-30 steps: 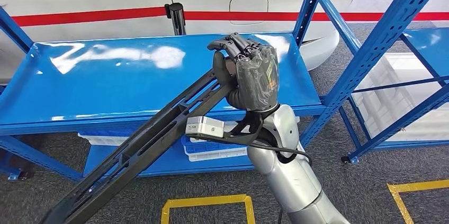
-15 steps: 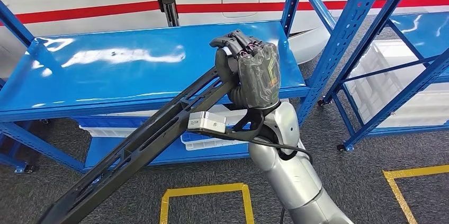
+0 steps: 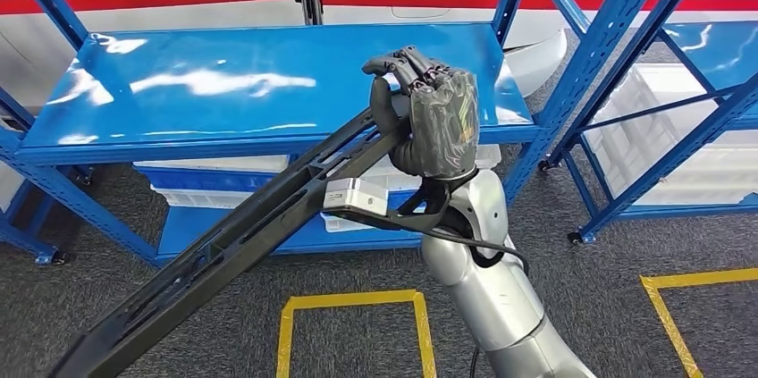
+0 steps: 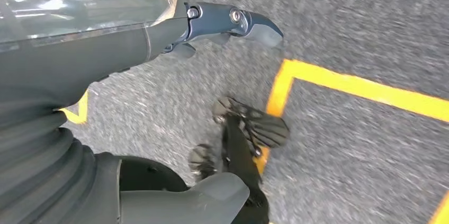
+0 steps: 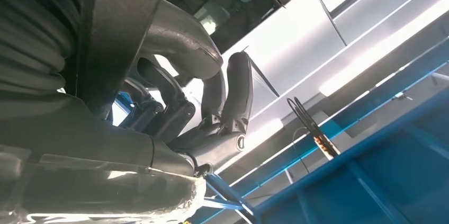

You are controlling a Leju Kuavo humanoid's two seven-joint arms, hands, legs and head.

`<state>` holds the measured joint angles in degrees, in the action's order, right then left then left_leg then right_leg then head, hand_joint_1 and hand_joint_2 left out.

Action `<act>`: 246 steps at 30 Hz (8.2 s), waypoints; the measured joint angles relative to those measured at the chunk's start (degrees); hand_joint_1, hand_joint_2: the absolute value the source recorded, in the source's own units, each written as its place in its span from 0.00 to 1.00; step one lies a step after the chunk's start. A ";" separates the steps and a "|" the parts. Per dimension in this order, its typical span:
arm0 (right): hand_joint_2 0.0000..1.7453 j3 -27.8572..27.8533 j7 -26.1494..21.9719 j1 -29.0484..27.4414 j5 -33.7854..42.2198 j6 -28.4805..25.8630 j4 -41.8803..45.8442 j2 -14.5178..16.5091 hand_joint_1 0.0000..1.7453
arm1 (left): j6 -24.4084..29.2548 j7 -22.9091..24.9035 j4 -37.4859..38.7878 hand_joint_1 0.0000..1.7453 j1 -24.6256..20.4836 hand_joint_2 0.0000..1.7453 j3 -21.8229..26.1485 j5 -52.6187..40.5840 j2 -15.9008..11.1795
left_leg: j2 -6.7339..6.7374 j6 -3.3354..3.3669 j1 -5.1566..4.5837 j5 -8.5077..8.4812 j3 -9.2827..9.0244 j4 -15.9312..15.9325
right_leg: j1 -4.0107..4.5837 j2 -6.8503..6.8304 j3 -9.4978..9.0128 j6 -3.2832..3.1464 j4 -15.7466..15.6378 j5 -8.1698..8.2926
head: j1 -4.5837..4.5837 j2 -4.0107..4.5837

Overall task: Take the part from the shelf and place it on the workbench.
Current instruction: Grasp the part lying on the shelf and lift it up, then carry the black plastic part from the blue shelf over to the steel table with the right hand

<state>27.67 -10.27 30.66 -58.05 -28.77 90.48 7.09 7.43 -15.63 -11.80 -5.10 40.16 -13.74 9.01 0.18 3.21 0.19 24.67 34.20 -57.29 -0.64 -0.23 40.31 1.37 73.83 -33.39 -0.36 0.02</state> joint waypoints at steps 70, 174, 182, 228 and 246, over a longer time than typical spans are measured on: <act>1.00 -5.91 -1.34 -2.02 1.98 -0.87 -0.88 0.17 1.00 | 0.79 1.72 -0.09 0.00 -0.12 1.00 1.72 -2.62 -0.14 | -0.08 -2.16 0.37 -5.60 5.58 -0.73 | 0.70 0.12 -13.65 -0.08 -17.72 2.19 | 0.32 -0.01; 1.00 -32.30 18.28 16.29 -27.42 -3.25 -42.61 -31.00 1.00 | -1.90 0.23 -0.39 0.00 0.44 1.00 11.48 -5.99 -1.01 | -3.48 -1.30 1.52 3.46 1.72 -6.16 | -0.26 5.67 -4.34 -0.40 -15.53 9.79 | 0.70 0.00; 1.00 -34.64 17.49 13.12 -28.40 -1.89 -37.20 -31.29 1.00 | -1.95 0.58 -0.48 0.00 0.07 1.00 11.49 -6.55 -1.19 | -0.29 0.16 0.82 1.56 -1.07 -0.80 | -0.27 2.36 0.82 1.36 -7.23 6.43 | 1.56 0.00; 1.00 -25.39 19.46 11.76 -31.84 -0.83 -30.73 -21.28 1.00 | -3.44 0.77 -0.56 0.00 -0.58 1.00 11.48 -13.21 -1.70 | 2.63 -3.11 1.03 6.63 0.50 -6.84 | -1.15 -0.14 -4.19 -0.21 -15.19 9.12 | 1.71 0.00; 1.00 -28.93 17.34 8.24 -31.79 -3.61 -30.07 -20.98 1.00 | -3.77 1.82 -0.52 0.00 -0.32 1.00 11.70 -14.46 -1.78 | 0.44 -0.25 0.54 1.87 -0.57 -1.62 | -0.45 1.31 3.53 1.31 -1.81 4.29 | 2.27 0.00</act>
<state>-1.26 7.07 38.90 -89.83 -32.38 60.41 -13.89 3.66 -13.80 -12.33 -5.41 51.87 -28.20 7.23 0.62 2.96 0.73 26.54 33.63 -58.91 -1.09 1.08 43.84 2.68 72.01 -29.10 1.92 0.02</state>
